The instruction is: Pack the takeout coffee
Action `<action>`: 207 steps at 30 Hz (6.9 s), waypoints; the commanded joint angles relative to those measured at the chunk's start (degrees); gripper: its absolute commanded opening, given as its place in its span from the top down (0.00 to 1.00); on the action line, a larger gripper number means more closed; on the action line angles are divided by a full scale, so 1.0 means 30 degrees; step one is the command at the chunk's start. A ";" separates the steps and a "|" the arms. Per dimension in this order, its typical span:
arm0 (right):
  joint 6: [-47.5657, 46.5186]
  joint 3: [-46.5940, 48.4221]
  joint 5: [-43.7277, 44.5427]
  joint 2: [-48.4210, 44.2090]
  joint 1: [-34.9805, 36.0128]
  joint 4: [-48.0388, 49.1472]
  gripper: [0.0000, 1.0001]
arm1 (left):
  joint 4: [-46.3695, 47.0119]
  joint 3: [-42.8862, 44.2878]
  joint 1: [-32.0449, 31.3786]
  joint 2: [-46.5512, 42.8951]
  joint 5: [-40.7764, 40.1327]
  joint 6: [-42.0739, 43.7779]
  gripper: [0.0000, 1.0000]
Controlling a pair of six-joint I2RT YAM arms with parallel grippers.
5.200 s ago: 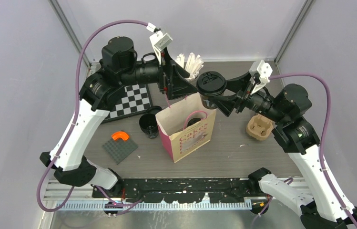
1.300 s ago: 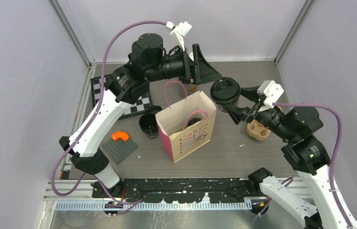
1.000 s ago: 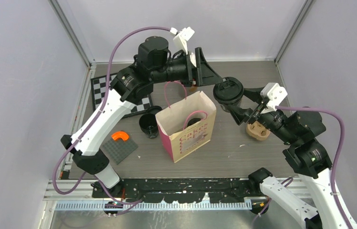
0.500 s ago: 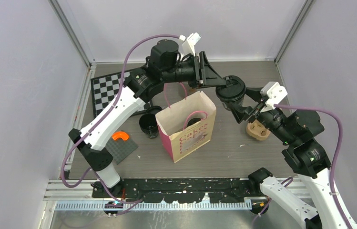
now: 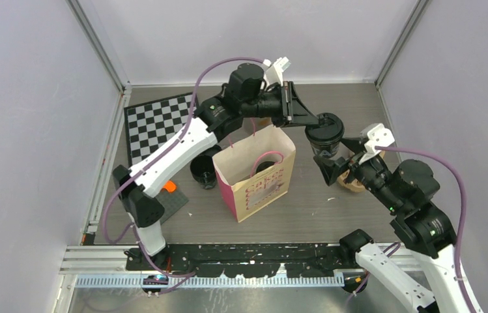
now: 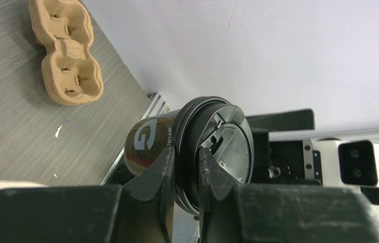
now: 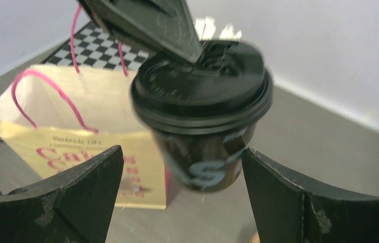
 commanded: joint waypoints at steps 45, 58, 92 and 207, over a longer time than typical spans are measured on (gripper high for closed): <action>1.1721 0.4017 1.0159 -0.0105 0.0131 -1.0057 0.13 | 0.3627 -0.1339 -0.2014 0.7944 -0.3484 0.7370 0.83; 1.3798 0.2183 1.0447 0.2508 0.0107 -1.0885 0.12 | 0.2874 0.0541 -0.2014 0.5688 -0.3669 0.7892 0.82; 0.8316 0.2362 -0.5239 1.0237 -1.0012 -0.4595 0.35 | 0.4286 -0.2617 0.0032 0.3760 -0.0124 0.8834 0.85; -0.1875 -0.1957 -0.1482 1.5288 -0.4665 0.5339 0.07 | -1.5974 -0.4838 0.2057 -1.1211 -1.2622 0.9522 0.00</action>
